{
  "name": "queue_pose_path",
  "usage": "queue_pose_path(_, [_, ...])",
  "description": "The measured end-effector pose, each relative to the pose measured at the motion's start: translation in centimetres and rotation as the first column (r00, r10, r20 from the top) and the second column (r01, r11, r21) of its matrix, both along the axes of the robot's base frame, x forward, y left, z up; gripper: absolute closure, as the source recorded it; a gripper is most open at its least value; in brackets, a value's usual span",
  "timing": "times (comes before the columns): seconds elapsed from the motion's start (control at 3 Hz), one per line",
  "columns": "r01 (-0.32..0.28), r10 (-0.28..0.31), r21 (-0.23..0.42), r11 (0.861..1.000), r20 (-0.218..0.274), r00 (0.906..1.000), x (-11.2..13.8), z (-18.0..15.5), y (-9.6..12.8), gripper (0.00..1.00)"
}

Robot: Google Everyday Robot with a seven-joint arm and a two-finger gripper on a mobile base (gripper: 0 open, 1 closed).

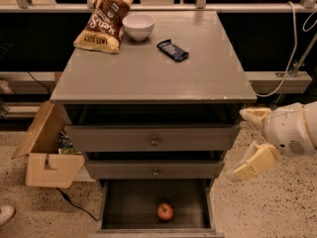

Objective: Pick apple from bottom drawer and place on counter

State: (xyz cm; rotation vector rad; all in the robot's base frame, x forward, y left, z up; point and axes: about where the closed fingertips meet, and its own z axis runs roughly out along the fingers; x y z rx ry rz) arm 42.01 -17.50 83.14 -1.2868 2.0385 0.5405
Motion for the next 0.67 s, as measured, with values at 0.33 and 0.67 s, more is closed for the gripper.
queue_pose_path(0.33, [-0.002,0.002,-0.006,1.0,0.001,1.0,0.0,0.0,-0.1,0.0])
queue_pose_path(0.67, [0.045,-0.046,-0.028,0.999,-0.026,0.9986,0.2,-4.9,-1.3,0.0])
